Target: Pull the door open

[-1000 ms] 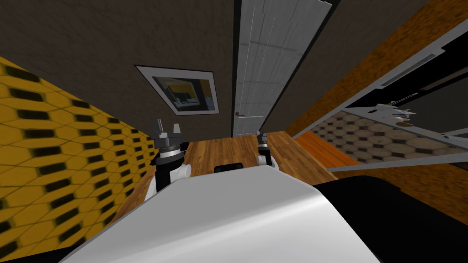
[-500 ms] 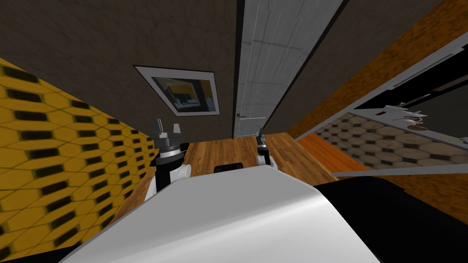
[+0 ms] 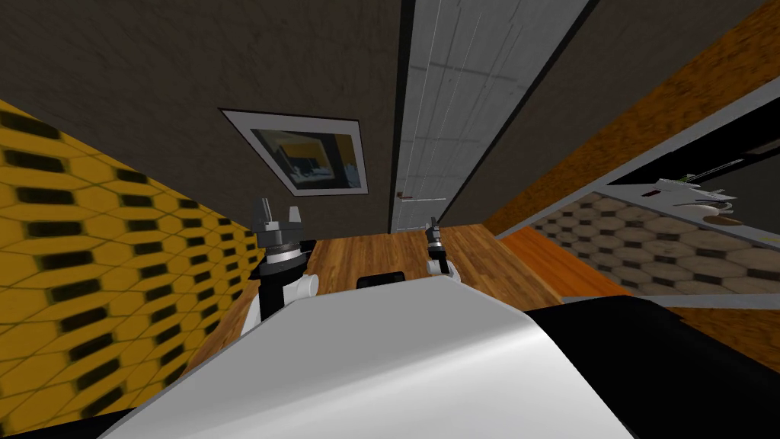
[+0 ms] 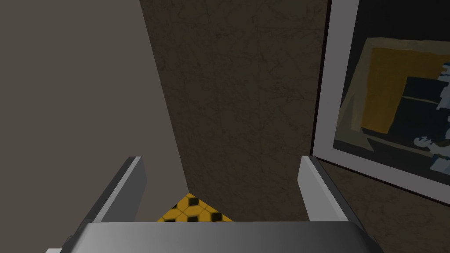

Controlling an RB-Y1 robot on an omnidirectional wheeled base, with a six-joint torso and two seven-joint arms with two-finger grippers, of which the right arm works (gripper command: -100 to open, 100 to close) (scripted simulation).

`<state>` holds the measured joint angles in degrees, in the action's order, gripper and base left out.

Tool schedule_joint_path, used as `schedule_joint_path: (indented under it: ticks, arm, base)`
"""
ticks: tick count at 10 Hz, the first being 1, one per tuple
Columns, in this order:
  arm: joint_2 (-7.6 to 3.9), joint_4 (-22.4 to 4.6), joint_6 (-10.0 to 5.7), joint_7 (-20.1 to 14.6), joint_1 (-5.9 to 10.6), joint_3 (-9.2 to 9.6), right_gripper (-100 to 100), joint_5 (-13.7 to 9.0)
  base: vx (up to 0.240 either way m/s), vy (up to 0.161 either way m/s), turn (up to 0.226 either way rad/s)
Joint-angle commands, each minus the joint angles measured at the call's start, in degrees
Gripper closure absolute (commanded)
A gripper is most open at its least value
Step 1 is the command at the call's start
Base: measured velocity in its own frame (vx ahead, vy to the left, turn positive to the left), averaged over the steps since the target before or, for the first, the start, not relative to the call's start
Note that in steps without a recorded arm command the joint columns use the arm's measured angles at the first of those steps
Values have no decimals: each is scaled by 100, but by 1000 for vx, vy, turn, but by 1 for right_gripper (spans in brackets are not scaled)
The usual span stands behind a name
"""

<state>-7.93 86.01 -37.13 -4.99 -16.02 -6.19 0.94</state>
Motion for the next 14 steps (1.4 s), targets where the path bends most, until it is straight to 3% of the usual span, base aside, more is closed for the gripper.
schedule_joint_path:
  ticks: [1, 14]
  arm:
    - [-29, -201, -51, -71, 52, -16, -100, 31]
    - [-220, -2080, -523, -554, 718, -168, -100, 269]
  base:
    - [107, 9, 37]
    - [98, -2, 33]
